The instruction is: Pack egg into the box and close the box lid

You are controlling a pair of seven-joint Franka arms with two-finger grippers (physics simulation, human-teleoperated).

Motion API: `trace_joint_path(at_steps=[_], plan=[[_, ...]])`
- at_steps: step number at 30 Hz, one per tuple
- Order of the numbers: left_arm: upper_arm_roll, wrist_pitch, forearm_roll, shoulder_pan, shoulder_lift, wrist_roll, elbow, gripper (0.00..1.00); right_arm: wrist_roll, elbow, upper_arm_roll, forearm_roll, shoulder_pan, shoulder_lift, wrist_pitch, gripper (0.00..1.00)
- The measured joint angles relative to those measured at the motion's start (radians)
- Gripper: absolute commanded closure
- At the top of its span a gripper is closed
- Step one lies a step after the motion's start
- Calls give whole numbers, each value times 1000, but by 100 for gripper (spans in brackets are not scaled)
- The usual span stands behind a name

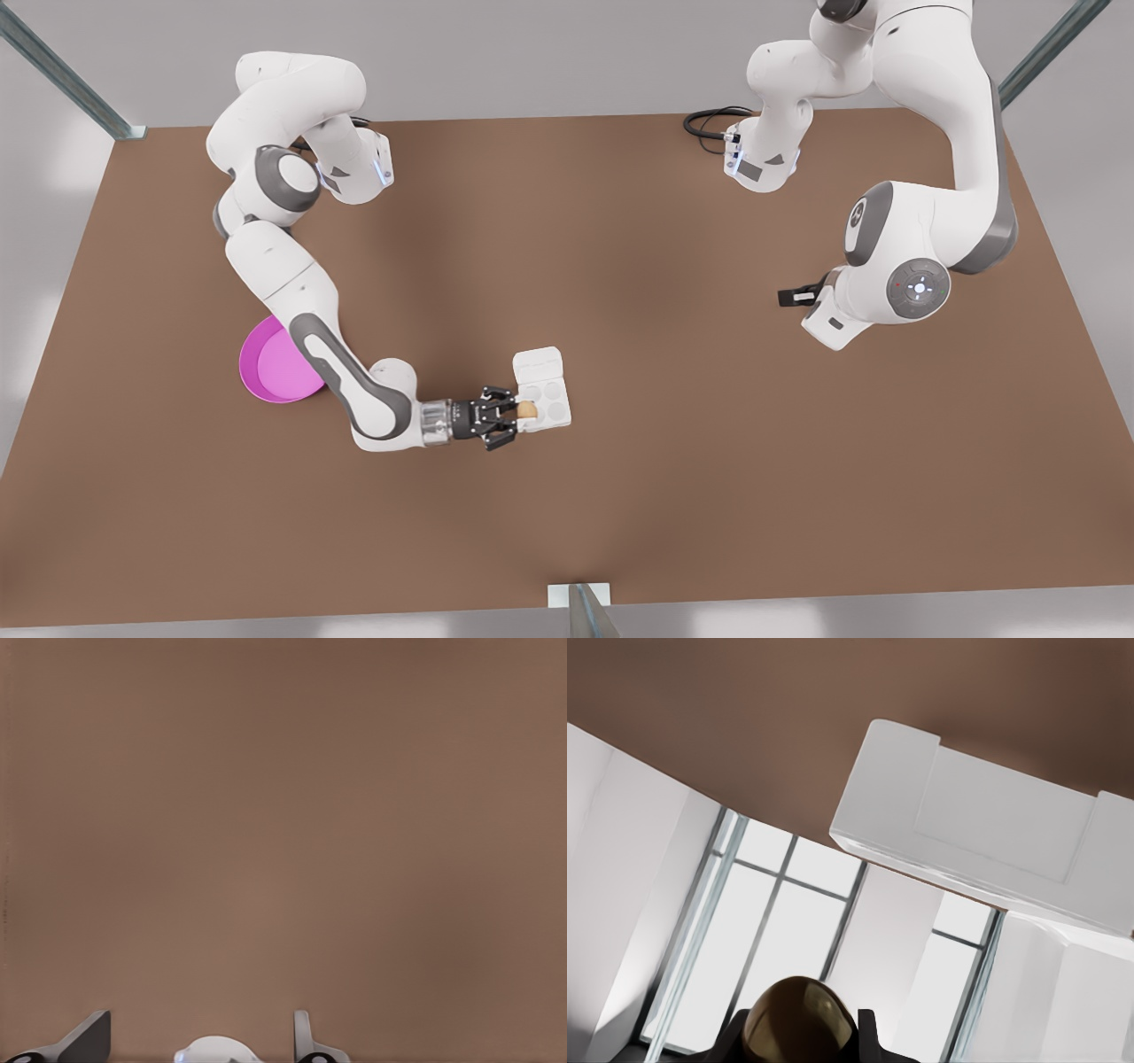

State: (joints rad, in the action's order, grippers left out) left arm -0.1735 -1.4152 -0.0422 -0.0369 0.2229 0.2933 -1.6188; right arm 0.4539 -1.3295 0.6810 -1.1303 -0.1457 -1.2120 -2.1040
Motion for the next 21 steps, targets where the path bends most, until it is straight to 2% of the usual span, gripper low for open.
trace_joint_path(at_steps=[13, 14, 15, 16, 21], plan=[[1, 9, -3, 8, -1, 1, 3, 0, 11, -7, -1, 8, 13, -18, 23, 50], [1, 10, -3, 8, -1, 1, 3, 0, 11, -5, -1, 8, 13, -21, 24, 47], [1, 10, -3, 8, -1, 1, 3, 0, 12, -4, -1, 9, 14, -23, 24, 22], [1, 11, -3, 8, -1, 1, 3, 0, 13, -3, -1, 9, 14, -23, 25, 0], [0, 11, -6, 8, -1, 1, 4, 0, 18, -1, -1, 11, 13, -23, 27, 0]])
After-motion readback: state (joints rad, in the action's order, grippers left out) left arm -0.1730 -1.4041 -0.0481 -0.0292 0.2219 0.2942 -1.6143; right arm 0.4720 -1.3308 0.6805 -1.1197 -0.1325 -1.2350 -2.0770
